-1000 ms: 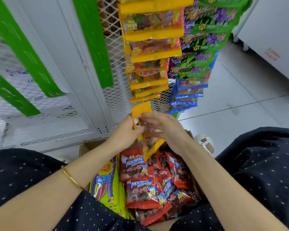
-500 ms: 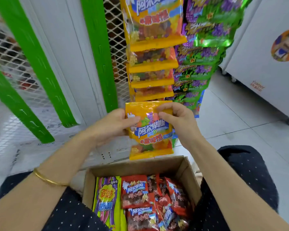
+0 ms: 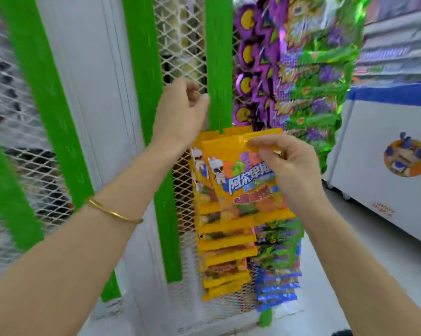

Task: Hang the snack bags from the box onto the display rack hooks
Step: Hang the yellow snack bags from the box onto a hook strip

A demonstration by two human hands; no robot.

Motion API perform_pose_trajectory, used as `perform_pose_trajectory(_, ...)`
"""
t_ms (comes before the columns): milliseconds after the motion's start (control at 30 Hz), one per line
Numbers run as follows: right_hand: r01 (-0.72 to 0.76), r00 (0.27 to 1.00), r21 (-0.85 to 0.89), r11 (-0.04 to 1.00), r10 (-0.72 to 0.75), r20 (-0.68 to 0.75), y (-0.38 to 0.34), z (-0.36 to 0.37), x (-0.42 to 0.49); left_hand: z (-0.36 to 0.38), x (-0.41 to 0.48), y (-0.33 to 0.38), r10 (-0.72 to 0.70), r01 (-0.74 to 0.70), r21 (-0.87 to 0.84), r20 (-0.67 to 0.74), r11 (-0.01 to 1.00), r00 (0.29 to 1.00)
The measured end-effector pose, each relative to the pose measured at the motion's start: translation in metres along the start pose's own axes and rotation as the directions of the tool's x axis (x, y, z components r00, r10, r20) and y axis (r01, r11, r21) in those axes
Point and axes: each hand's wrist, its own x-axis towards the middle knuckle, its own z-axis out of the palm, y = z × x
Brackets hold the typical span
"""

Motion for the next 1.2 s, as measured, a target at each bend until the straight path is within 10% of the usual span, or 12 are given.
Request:
perform_pose_trajectory(600, 0.191, 0.959, -0.332, 0.924, -0.248, -0.136, -0.020, 0.046, 0.086, -0.004, 0.048, 0.026, -0.259, 0.292, -0.069, 0.299, 0.954, 0.918)
perform_pose_trajectory(1200, 0.205, 0.969, -0.348, 0.915, -0.240, -0.059, -0.012, 0.050, 0.075, -0.004, 0.053, 0.020, -0.252, 0.244, 0.063, 0.312, 0.968, 0.916)
